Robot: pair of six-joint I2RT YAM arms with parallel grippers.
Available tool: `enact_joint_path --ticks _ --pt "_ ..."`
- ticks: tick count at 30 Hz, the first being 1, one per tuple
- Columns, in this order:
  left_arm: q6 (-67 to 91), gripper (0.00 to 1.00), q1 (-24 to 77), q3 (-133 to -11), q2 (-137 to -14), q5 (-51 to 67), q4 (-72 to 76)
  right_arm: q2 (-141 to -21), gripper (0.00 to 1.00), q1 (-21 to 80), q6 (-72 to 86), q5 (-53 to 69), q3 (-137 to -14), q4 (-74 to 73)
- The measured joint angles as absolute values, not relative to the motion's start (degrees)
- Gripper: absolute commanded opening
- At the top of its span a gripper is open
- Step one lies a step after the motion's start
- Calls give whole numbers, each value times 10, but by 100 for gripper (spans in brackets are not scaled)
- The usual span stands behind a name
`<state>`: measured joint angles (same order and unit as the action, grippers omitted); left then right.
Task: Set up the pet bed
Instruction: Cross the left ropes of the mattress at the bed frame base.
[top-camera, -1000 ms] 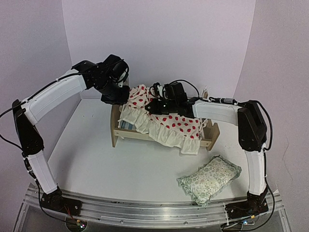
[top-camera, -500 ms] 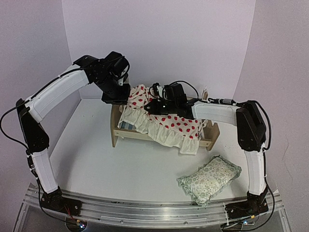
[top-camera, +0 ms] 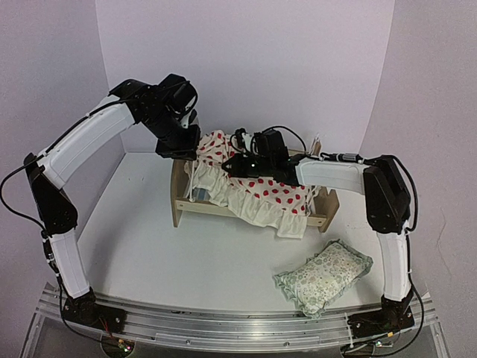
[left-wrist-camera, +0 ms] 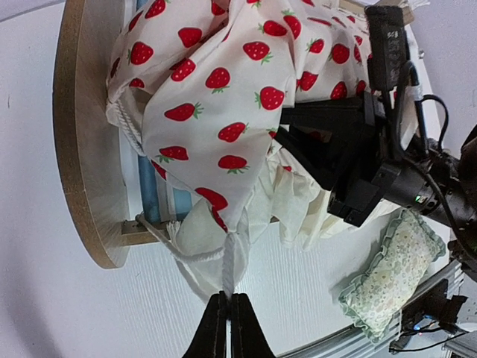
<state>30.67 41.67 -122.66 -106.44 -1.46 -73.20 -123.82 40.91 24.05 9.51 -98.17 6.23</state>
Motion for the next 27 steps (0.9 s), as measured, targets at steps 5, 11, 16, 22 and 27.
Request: enact_joint_path --ticks 5,11,16,22,27 --pt "306 3 417 -1190 -1058 -23 -737 -1248 0 409 244 100 -982 65" --pt "304 3 417 -1136 -1029 -44 -718 -1259 0 410 249 110 -989 65" --pt "301 4 416 -1050 -991 -59 -677 -1267 0 412 251 112 -1000 68" --pt "298 6 416 -966 -975 -79 -624 -1282 0 417 240 100 -1003 68" --pt "293 6 416 -929 -970 -97 -600 -1302 8 426 221 80 -1014 69"
